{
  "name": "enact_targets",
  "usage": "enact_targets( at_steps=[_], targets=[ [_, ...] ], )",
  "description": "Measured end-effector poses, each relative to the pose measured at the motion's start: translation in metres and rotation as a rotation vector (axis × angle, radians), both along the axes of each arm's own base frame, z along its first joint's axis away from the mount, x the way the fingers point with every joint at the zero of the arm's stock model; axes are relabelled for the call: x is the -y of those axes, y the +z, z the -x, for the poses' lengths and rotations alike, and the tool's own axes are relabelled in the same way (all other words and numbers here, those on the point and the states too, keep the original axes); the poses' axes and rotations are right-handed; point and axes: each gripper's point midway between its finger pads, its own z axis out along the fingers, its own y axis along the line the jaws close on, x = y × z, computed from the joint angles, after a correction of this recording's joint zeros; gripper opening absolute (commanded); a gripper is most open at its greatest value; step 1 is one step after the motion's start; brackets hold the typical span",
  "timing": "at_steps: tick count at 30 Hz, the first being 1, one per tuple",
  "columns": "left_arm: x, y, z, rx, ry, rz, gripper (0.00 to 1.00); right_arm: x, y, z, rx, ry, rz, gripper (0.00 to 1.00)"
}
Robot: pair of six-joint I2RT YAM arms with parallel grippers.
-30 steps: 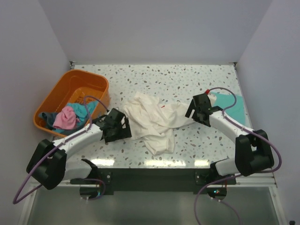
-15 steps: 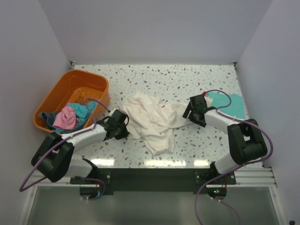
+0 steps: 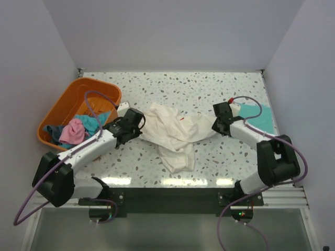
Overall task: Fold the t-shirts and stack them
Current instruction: Flatten the tshirt out
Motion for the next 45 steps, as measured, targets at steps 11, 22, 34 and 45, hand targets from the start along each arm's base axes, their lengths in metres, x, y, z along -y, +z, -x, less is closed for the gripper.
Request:
enact_targets(
  at_steps=[11,22,34,45],
  targets=[
    [-0.031,0.201,-0.029,0.463,0.090,0.014,0.00,0.036,0.261,-0.001,0.626,-0.069,0.023,0.00],
    [-0.086,0.413,0.023,0.909,0.159,0.132,0.00,0.104,0.468,0.086,0.962,-0.255,0.150,0.00],
    [-0.134,0.523,0.108,1.186,0.158,0.296,0.00,0.154,0.570,0.199,1.183,-0.377,0.171,0.00],
    [-0.089,0.487,0.043,1.053,0.111,0.207,0.00,0.148,0.548,0.134,1.011,-0.372,0.361,0.00]
  ],
)
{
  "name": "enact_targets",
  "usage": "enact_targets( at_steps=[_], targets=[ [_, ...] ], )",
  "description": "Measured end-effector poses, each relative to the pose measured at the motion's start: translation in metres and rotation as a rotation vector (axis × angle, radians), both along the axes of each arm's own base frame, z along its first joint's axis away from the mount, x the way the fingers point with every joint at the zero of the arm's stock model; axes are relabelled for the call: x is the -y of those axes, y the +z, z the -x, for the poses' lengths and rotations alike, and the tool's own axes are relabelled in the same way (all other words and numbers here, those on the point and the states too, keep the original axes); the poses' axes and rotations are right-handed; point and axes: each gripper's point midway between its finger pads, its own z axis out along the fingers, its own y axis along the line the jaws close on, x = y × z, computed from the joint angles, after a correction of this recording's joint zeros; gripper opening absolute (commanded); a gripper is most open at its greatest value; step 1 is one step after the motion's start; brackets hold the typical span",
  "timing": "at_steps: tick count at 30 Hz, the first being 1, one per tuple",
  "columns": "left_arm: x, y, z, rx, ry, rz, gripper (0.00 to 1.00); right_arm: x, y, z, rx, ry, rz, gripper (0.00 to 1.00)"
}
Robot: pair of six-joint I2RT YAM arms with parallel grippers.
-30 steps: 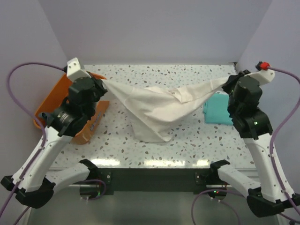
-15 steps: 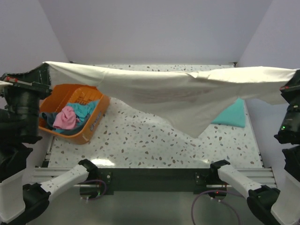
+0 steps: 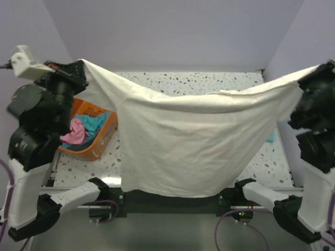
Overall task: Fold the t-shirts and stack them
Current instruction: Flatten the tshirt out
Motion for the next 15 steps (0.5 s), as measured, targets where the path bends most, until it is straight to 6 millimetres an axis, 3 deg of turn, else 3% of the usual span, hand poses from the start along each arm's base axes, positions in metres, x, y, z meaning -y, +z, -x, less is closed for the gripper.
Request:
enact_targets(
  at_steps=[2,5,8,10,11,12,14,15],
  targets=[
    [0.017,-0.023,-0.034,-0.070,0.018,-0.043,0.00,-0.009,-0.015,-0.043,-0.088,-0.027,0.050,0.00],
    [0.035,-0.078,-0.104,-0.207,0.035,-0.113,0.00,-0.017,-0.054,-0.128,-0.240,-0.044,0.112,0.00],
    [0.043,-0.169,-0.175,-0.395,0.035,-0.166,0.00,-0.009,-0.118,-0.218,-0.405,-0.023,0.124,0.00],
    [0.052,-0.236,-0.203,-0.526,0.000,-0.202,0.43,0.000,-0.167,-0.262,-0.506,-0.008,0.119,0.01],
    [0.058,-0.261,-0.210,-0.576,-0.023,-0.217,0.69,0.002,-0.196,-0.283,-0.564,0.008,0.117,0.27],
    [0.065,-0.288,-0.216,-0.633,-0.051,-0.228,1.00,0.002,-0.223,-0.301,-0.607,0.031,0.109,0.46],
    [0.077,-0.323,-0.225,-0.705,-0.091,-0.227,1.00,-0.003,-0.272,-0.327,-0.697,0.086,0.101,0.82],
    [0.081,-0.334,-0.227,-0.729,-0.109,-0.230,1.00,-0.008,-0.294,-0.335,-0.740,0.116,0.098,0.91]
  ],
)
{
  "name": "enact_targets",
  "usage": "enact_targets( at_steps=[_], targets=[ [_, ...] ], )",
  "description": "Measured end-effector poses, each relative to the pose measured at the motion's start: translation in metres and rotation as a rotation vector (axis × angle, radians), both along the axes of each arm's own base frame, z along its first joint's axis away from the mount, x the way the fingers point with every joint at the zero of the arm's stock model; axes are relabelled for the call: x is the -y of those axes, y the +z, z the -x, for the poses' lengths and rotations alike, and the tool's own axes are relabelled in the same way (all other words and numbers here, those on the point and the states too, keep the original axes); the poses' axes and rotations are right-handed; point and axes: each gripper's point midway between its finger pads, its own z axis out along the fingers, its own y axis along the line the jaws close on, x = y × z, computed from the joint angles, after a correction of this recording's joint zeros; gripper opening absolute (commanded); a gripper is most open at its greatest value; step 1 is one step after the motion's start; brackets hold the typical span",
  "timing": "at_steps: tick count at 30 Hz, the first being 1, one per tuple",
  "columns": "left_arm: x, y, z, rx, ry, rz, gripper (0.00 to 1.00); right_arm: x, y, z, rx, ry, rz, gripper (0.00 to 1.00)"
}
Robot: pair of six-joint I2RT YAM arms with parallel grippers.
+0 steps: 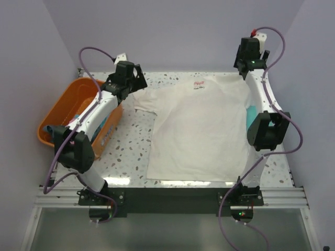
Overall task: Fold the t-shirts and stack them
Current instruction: Flatten the tshirt out
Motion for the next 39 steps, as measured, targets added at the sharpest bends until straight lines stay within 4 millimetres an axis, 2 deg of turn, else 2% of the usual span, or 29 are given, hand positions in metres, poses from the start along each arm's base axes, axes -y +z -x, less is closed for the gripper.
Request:
enact_targets(
  at_steps=[1,3,6,8,10,12,13,16,18,20,23,26,27,30,34,36,38,39],
  targets=[
    [0.003,-0.007,-0.001,-0.017,-0.013,0.004,1.00,-0.005,-0.017,-0.006,-0.036,0.022,-0.013,0.99],
    [0.009,-0.008,0.000,-0.022,-0.040,0.020,1.00,-0.015,-0.038,-0.012,-0.086,0.063,-0.044,0.99],
    [0.018,0.009,0.000,0.022,-0.085,0.063,1.00,-0.033,-0.047,-0.008,-0.101,0.121,-0.109,0.99],
    [0.023,0.022,0.004,0.060,-0.114,0.091,1.00,-0.047,-0.048,0.008,-0.101,0.157,-0.155,0.99],
    [0.023,0.033,0.011,0.087,-0.129,0.107,1.00,-0.068,-0.049,0.035,-0.106,0.197,-0.184,0.99],
    [0.022,0.040,0.019,0.102,-0.134,0.114,1.00,-0.103,-0.052,0.063,-0.122,0.266,-0.208,0.99],
    [0.020,0.042,0.023,0.105,-0.134,0.115,1.00,-0.128,-0.056,0.079,-0.137,0.320,-0.221,0.99],
    [0.016,0.039,0.035,0.100,-0.132,0.115,1.00,-0.220,-0.080,0.122,-0.174,0.528,-0.316,0.99],
    [0.013,0.032,0.045,0.083,-0.131,0.111,1.00,-0.276,-0.118,0.157,-0.268,0.655,-0.366,0.99],
    [0.009,0.026,0.054,0.069,-0.130,0.106,1.00,-0.319,-0.161,0.192,-0.399,0.742,-0.387,0.99],
    [0.004,0.022,0.065,0.056,-0.123,0.099,1.00,-0.369,-0.211,0.232,-0.547,0.832,-0.382,0.99],
    [-0.001,0.023,0.071,0.057,-0.111,0.092,1.00,-0.401,-0.251,0.273,-0.667,0.888,-0.358,0.99],
    [-0.002,0.023,0.073,0.055,-0.108,0.089,1.00,-0.408,-0.260,0.285,-0.699,0.904,-0.354,0.99],
    [-0.003,0.022,0.074,0.047,-0.105,0.086,1.00,-0.422,-0.261,0.297,-0.698,0.931,-0.352,0.99],
    [-0.003,0.016,0.076,0.026,-0.105,0.079,1.00,-0.417,-0.262,0.304,-0.677,0.916,-0.385,0.99],
    [-0.003,0.012,0.075,0.014,-0.106,0.077,1.00,-0.399,-0.263,0.313,-0.672,0.884,-0.391,0.99],
    [-0.001,0.006,0.074,-0.002,-0.111,0.076,1.00,-0.372,-0.265,0.326,-0.678,0.828,-0.372,0.99],
    [0.000,0.003,0.073,-0.011,-0.115,0.076,1.00,-0.350,-0.267,0.335,-0.683,0.788,-0.353,0.99]
  ],
)
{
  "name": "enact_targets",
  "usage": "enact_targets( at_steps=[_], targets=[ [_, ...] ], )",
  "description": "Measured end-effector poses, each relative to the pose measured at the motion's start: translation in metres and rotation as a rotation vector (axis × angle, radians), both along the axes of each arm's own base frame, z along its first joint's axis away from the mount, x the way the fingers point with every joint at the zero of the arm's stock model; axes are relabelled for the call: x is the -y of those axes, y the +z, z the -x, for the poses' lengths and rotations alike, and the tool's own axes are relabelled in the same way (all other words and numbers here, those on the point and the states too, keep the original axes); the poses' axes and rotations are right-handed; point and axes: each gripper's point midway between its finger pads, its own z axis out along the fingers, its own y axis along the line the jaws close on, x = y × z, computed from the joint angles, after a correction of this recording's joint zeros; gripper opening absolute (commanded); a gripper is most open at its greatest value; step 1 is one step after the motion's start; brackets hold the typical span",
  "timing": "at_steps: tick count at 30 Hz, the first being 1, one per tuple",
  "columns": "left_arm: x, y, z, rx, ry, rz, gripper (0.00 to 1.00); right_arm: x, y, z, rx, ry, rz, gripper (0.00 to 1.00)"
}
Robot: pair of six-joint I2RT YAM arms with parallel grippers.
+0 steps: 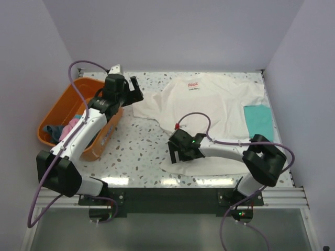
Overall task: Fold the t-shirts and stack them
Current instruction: Flatten the tshirt out
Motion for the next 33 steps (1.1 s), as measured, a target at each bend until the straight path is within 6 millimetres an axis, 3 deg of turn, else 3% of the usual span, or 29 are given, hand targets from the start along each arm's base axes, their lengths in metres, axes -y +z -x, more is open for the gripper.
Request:
enact_targets(
  at_steps=[5,9,13,17,19,23,27,33],
  targets=[
    [0.010,-0.022,0.004,-0.054,-0.045,0.009,1.00,0.080,-0.005,0.035,-0.039,-0.124,0.114,0.99],
    [0.029,-0.058,0.026,-0.139,-0.103,-0.027,1.00,0.112,0.003,0.048,-0.057,-0.177,0.145,0.99],
    [0.045,-0.102,0.062,-0.263,-0.147,-0.086,1.00,0.102,0.033,0.045,-0.010,-0.149,0.040,0.98],
    [0.018,-0.149,0.096,-0.403,-0.061,-0.154,1.00,0.080,0.070,0.038,0.046,-0.108,-0.101,0.99],
    [0.003,-0.163,0.107,-0.455,-0.011,-0.179,1.00,0.072,0.077,0.041,0.043,-0.078,-0.149,0.99],
    [-0.011,-0.167,0.097,-0.467,0.065,-0.169,1.00,0.057,0.073,0.061,0.018,0.016,-0.141,0.99],
    [-0.009,-0.182,0.068,-0.494,0.115,-0.160,1.00,0.034,0.059,0.087,-0.018,0.117,-0.081,0.99],
    [-0.002,-0.202,0.051,-0.522,0.128,-0.149,1.00,0.021,0.032,0.091,-0.037,0.071,0.026,0.99]
  ],
)
